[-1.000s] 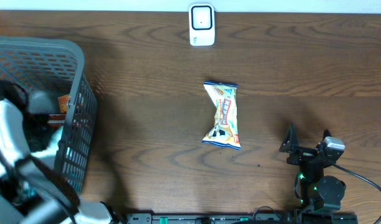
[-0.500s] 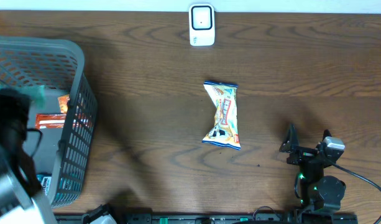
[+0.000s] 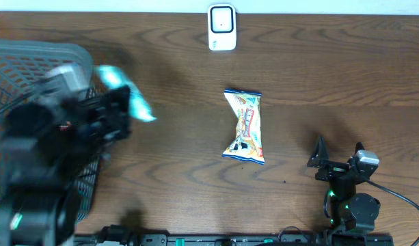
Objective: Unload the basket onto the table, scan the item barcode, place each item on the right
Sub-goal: 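Carry the light-blue packet out and set it left of the snack bag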
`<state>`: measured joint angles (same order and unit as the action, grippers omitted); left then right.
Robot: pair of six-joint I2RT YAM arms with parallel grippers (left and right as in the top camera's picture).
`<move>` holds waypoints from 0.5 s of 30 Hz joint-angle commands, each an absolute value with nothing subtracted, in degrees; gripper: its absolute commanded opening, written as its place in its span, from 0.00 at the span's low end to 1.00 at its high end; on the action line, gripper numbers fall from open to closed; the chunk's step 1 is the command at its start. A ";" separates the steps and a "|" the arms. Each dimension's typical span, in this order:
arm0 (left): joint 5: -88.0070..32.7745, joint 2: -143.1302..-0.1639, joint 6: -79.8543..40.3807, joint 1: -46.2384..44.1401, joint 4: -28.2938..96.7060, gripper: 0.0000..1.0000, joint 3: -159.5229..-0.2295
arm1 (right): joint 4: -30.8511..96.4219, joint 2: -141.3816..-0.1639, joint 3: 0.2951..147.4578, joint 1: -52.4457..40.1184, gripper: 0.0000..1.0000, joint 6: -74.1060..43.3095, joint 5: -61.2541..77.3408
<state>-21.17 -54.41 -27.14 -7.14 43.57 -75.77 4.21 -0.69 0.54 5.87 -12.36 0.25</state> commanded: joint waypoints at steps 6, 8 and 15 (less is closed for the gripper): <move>-12.53 -76.36 -24.25 -22.02 44.25 0.07 -72.40 | 4.29 -0.38 0.32 6.66 0.99 -11.53 -0.05; -10.66 -81.91 -24.25 -24.01 44.27 0.07 -72.40 | 4.27 -0.38 0.32 6.66 0.99 -11.53 -0.05; -9.58 -99.61 -27.62 -27.81 43.55 0.07 -72.40 | 4.27 -0.38 0.32 6.66 0.99 -11.53 -0.05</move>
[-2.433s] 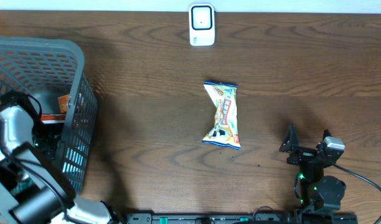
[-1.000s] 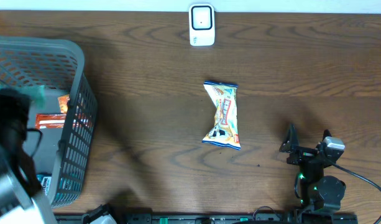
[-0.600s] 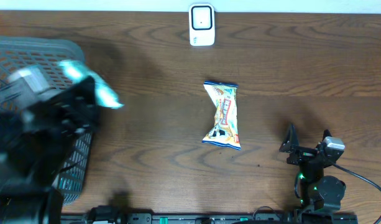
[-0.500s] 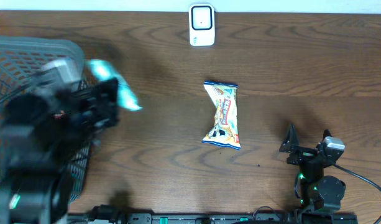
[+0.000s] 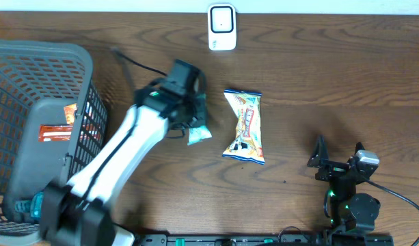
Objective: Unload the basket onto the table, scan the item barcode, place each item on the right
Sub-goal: 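Carry the light-blue packet out and set it left of the snack bag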
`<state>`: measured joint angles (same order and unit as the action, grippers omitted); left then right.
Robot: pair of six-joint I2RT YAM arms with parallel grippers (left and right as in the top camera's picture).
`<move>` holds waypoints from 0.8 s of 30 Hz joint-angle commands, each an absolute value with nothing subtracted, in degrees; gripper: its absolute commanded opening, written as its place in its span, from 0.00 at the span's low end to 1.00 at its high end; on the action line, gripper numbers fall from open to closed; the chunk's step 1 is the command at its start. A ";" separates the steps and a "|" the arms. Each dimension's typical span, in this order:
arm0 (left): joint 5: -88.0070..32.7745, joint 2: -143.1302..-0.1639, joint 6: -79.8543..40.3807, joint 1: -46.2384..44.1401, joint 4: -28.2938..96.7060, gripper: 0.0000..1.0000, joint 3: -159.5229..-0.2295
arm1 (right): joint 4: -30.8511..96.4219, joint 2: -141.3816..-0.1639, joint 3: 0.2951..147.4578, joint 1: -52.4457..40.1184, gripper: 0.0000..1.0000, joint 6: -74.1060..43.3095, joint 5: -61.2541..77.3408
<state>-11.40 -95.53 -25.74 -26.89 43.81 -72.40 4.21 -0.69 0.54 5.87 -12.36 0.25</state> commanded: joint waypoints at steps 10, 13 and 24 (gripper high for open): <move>-9.96 -106.61 -29.65 -32.34 39.03 0.08 -72.47 | 4.29 -0.38 0.32 6.66 0.99 -11.53 -0.05; -7.68 -106.15 -30.15 -32.93 39.00 0.50 -72.73 | 4.27 -0.38 0.32 6.66 0.99 -11.53 -0.05; 0.12 -96.62 -25.15 -28.82 54.50 0.95 -90.45 | 4.29 -0.38 0.32 6.66 0.99 -11.53 -0.05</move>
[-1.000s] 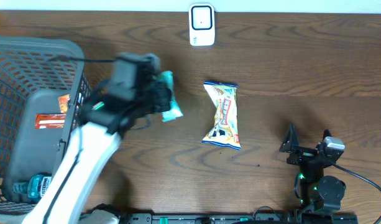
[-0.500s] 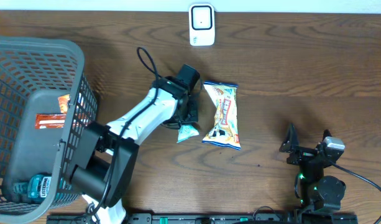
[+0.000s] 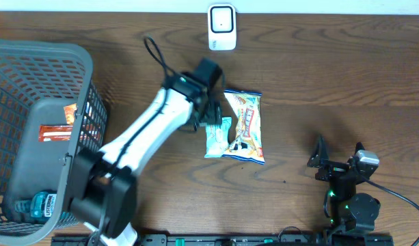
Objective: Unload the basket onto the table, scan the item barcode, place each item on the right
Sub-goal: 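Carry the light-blue packet out and set it left of the snack bag, then reach the left gripper into the basket and grasp the red wrapper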
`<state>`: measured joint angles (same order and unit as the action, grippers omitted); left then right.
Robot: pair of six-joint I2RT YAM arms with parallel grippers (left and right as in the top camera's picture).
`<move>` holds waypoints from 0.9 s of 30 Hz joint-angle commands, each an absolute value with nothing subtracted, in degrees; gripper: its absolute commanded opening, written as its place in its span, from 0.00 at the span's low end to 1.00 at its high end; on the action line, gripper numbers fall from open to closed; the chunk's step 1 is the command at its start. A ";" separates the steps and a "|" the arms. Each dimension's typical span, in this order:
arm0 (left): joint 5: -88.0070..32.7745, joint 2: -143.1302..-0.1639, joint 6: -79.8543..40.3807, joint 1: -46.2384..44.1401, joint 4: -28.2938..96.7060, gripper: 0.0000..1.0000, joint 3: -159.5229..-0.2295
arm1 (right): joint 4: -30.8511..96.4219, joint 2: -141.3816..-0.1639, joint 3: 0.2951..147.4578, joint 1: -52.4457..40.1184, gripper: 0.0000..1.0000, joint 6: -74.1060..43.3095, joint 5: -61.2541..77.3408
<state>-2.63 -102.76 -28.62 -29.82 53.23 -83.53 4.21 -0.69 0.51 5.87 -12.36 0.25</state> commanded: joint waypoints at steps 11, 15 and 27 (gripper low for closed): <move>37.41 -77.23 -26.87 -23.42 55.51 0.98 -98.59 | 4.27 -0.38 0.32 6.66 0.99 -11.53 -0.05; 45.52 -75.44 -39.64 -16.05 63.44 0.98 -98.59 | 4.27 -0.38 0.32 6.66 0.99 -11.53 -0.05; 27.05 -81.52 -67.16 14.11 77.08 0.98 -91.22 | 4.27 -0.38 0.32 6.66 0.99 -11.53 -0.05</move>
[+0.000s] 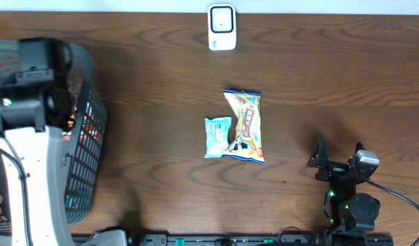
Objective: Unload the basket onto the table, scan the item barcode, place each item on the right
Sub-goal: 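Reach the left gripper into the basket and grasp the red wrapper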
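A small teal packet (217, 137) lies flat on the table, touching the left edge of a larger yellow-and-white snack bag (245, 126). The white barcode scanner (221, 28) stands at the table's far edge, well apart from both. My left arm is blurred over the basket at the left; its gripper (50, 102) is a dark smear and its jaws cannot be made out. My right gripper (339, 152) rests near the front right edge, fingers apart, holding nothing.
A grey wire basket (86, 171) takes up the left side, with red-and-white packs partly visible through its wall. A black cable runs from the right arm's base toward the right edge.
My left gripper was at the teal packet beside the snack bag. It has let go, and the arm is back over the basket. The packet lies where it was.
My left arm was blurred at the basket's rim with the teal packet. Then it held the packet over the table left of the snack bag. Then the packet was down against the bag. Now it lies free, with the arm over the basket.
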`<state>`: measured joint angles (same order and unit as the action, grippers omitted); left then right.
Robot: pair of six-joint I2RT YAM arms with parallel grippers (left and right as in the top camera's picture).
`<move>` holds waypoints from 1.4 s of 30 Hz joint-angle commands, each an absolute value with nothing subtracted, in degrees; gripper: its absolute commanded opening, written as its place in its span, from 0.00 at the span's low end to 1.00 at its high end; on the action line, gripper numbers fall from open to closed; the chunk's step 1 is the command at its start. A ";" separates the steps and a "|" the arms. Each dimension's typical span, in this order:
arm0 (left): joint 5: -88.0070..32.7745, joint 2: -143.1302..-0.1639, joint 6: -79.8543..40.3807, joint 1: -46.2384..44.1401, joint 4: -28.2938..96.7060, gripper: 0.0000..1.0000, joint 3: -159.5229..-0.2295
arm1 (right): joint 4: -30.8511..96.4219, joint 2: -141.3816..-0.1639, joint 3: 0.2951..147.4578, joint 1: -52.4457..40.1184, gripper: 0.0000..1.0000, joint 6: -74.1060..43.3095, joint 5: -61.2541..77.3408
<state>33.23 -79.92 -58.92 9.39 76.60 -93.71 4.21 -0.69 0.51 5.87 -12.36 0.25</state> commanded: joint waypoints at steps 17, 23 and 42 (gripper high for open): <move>6.20 -101.41 -53.98 27.51 56.99 0.98 -77.56 | 4.27 -0.38 0.32 6.66 0.99 -11.53 -0.05; 6.20 -108.51 -53.98 27.53 55.75 0.98 -77.56 | 4.27 -0.38 0.32 6.66 0.99 -11.53 -0.05; 3.33 -116.49 -50.76 27.51 52.29 0.26 -76.62 | 4.27 -0.38 0.32 6.66 0.99 -11.53 -0.05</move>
